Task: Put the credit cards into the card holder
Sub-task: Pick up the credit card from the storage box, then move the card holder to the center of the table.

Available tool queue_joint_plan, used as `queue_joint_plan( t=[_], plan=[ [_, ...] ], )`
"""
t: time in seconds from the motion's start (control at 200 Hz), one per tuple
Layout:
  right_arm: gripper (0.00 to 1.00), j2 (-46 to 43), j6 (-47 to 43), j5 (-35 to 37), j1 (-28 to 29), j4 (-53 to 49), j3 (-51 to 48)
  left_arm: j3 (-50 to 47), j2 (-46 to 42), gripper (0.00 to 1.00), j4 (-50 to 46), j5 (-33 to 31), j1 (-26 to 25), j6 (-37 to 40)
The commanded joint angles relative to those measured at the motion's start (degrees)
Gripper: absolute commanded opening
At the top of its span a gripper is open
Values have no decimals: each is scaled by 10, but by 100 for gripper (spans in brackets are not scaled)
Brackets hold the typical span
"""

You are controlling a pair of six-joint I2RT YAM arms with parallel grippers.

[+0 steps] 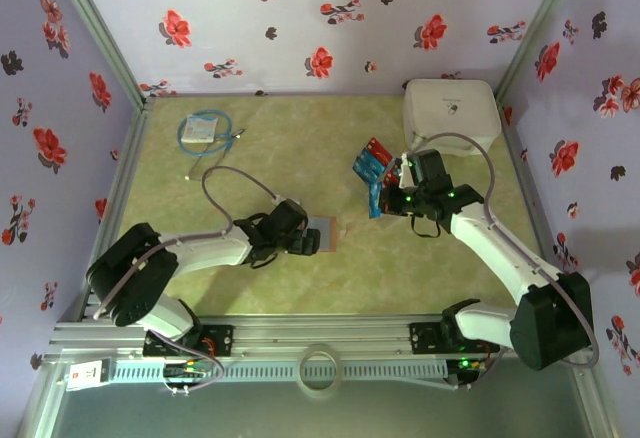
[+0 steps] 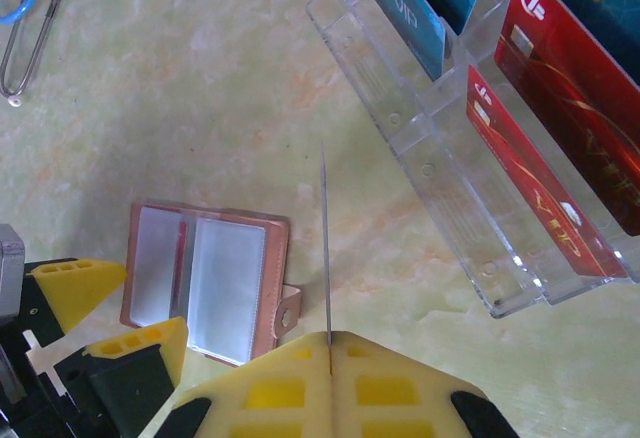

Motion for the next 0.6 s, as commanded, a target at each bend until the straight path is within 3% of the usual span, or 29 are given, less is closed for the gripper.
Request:
queue_joint_plan(
  t=[0.0,0.185,0.35,0.595],
  plan=[
    [0,-4,12,-17,-5,20,-11,12,-2,100,0,-22,-12,-21],
    [0,5,19,-35,-6,37,-19,8,-18,100,-2,-34,-19,-33],
    [0,4,26,-46,-6,48,-29,15,-34,100,-53,-84,-15,-33],
    [0,2,29,-50,-6,52,-33,14,-9,100,-49,-84,-7,-27]
  ],
)
